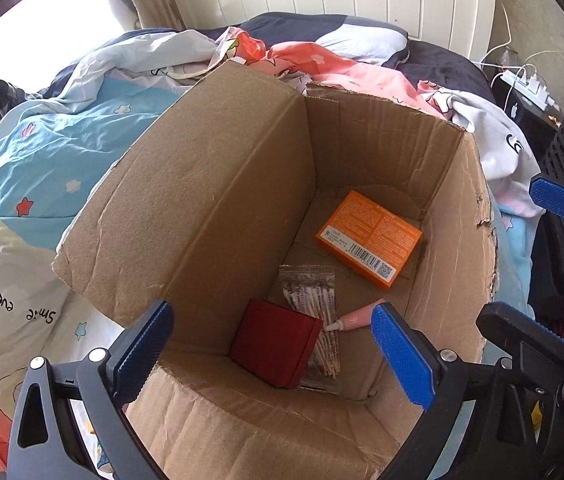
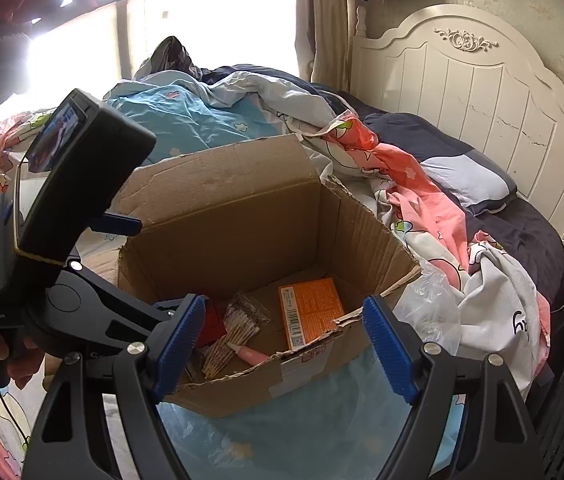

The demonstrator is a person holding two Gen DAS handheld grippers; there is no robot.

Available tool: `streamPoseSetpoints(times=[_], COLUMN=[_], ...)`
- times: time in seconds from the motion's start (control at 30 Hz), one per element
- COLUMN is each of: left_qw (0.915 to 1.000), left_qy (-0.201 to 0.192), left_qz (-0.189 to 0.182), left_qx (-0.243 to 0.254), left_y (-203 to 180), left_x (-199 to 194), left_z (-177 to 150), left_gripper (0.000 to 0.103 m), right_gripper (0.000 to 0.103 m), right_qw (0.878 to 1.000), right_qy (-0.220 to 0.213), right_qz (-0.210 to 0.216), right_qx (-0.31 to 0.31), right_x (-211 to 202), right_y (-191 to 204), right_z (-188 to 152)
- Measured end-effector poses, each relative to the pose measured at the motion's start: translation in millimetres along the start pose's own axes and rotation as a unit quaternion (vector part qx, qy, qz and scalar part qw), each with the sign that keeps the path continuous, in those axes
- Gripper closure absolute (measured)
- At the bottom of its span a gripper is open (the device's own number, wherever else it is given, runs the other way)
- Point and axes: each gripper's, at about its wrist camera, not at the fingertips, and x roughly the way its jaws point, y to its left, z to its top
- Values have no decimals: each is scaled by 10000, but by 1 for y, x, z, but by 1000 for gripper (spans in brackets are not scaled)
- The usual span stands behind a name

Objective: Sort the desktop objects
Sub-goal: 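Move both tools back toward the remaining items on the bed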

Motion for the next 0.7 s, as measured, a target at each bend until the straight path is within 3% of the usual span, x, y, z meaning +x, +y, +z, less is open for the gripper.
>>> streamPoseSetpoints(times=[0.13, 0.7], left_qw=[9996, 9995], left_qy=[-37, 68], left_qz=[213, 307], left_qx=[171, -68], left_y=[-2, 25], left_x=[-7, -42], left_z=[-5, -50], left_gripper=[2, 2], right_gripper=[24, 24], right_qw=[9999, 9993], right_qy=[-75, -105], right_qz=[23, 141], right_qx=[-133, -336], right_x=[-7, -36], right_y=[8, 51], right_z=[1, 2])
